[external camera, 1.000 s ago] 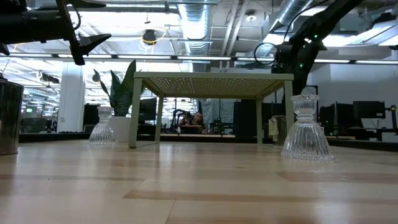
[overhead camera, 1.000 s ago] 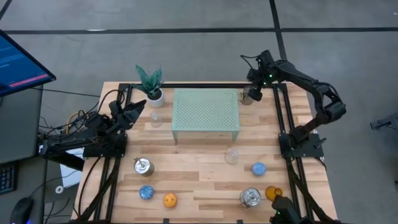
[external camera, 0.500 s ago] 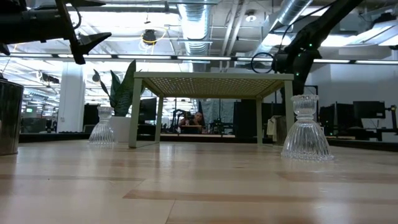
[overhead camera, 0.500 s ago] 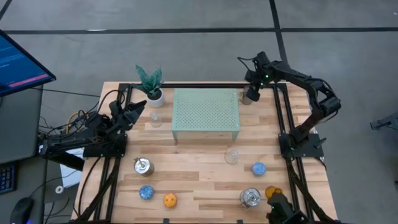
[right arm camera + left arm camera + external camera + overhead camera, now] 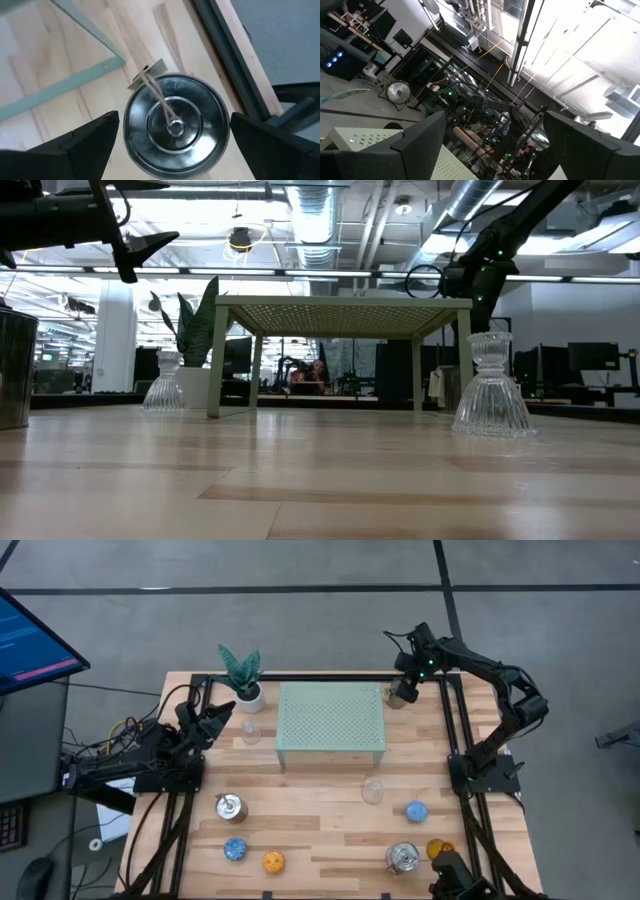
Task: Pick & Place candle stick holders
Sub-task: Put the top silver scented candle on the shelf
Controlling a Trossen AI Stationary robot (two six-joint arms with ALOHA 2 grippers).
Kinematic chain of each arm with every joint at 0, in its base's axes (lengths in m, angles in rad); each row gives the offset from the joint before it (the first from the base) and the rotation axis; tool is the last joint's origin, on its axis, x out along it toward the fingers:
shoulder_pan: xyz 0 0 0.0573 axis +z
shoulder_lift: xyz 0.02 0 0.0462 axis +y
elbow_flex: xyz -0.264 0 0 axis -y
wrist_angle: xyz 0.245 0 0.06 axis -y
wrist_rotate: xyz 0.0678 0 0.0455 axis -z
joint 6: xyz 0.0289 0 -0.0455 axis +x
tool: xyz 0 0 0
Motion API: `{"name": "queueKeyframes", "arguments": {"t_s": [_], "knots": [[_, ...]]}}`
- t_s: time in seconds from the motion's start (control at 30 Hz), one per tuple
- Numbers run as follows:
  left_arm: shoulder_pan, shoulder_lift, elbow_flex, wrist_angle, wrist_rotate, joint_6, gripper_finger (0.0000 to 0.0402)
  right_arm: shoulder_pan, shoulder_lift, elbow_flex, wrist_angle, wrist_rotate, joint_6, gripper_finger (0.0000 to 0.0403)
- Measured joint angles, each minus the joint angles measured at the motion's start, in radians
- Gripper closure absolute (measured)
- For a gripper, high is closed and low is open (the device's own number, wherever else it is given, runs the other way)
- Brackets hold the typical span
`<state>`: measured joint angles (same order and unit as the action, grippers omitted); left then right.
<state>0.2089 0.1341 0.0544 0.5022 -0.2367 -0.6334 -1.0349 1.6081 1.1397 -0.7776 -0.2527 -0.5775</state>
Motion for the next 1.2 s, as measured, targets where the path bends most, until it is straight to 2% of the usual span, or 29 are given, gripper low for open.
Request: {"name": "queueKeyframes", "arguments": {"t_s": [0.37, 0.6, 1.2], "knots": [[0.000, 0.000, 0.000, 0.000, -0.002, 0.000, 0.0064, -0.010, 0.000, 0.000, -0.035, -0.037, 0.011, 0.0029], [0.000, 0.000, 0.000, 0.000, -0.002, 0.001, 0.0064, 0.006, -0.001, 0.003, -0.036, 0.041, 0.010, 0.0029], [0.000, 0.000, 0.000, 0.000, -0.002, 0.001, 0.0064, 0.007, -0.003, 0.002, -0.038, 0.045, 0.011, 0.0029]]}}
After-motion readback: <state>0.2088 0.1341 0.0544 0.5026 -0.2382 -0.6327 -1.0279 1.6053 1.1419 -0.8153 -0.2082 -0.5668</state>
